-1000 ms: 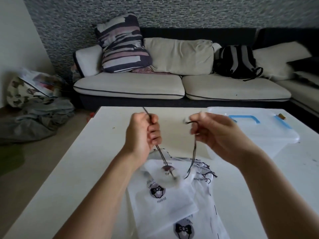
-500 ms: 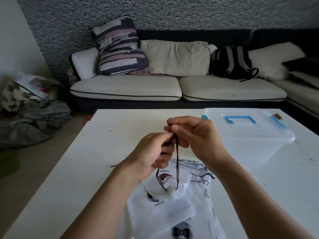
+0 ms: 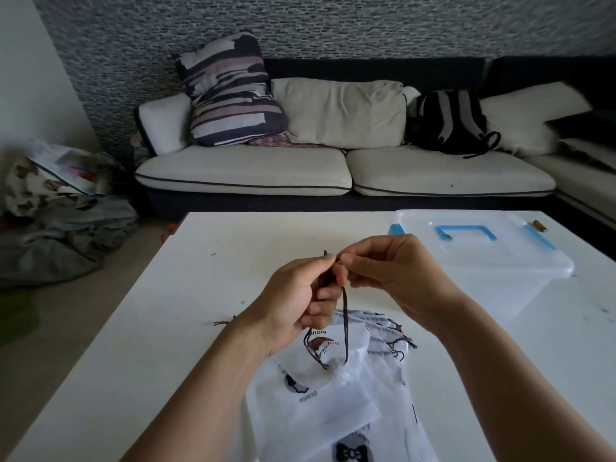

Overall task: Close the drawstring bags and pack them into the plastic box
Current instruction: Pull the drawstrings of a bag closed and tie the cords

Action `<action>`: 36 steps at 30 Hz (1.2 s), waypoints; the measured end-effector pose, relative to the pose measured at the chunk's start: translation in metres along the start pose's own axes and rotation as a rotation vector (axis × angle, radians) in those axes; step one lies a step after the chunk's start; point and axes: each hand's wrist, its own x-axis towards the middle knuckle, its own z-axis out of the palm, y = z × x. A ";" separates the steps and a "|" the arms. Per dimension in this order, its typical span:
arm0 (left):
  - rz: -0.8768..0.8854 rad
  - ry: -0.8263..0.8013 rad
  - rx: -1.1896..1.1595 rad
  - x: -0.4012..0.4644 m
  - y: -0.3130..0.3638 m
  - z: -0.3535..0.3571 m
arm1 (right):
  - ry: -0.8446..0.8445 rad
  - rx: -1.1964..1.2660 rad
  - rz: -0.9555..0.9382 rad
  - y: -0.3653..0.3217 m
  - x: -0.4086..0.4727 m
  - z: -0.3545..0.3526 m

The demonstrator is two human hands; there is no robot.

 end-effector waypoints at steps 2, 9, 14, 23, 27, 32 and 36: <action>0.046 0.102 0.003 0.003 -0.002 -0.001 | 0.111 -0.106 -0.028 0.000 0.002 -0.002; 0.086 0.147 -0.440 0.008 0.006 -0.017 | -0.244 -0.217 0.134 0.007 -0.005 0.002; 0.274 0.217 0.164 0.007 0.002 -0.022 | -0.216 -0.013 0.182 0.017 -0.007 0.019; 0.433 0.191 -0.170 0.009 0.000 -0.007 | -0.108 0.283 0.585 0.003 -0.004 0.026; 0.399 0.084 -0.105 0.007 -0.002 -0.002 | -0.057 0.525 0.513 0.008 -0.004 0.028; 0.385 0.215 -0.096 0.008 0.001 -0.005 | 0.170 0.747 0.406 0.013 0.005 0.020; 0.272 0.543 -0.689 0.010 0.014 -0.042 | 0.444 1.150 0.241 0.007 0.011 -0.018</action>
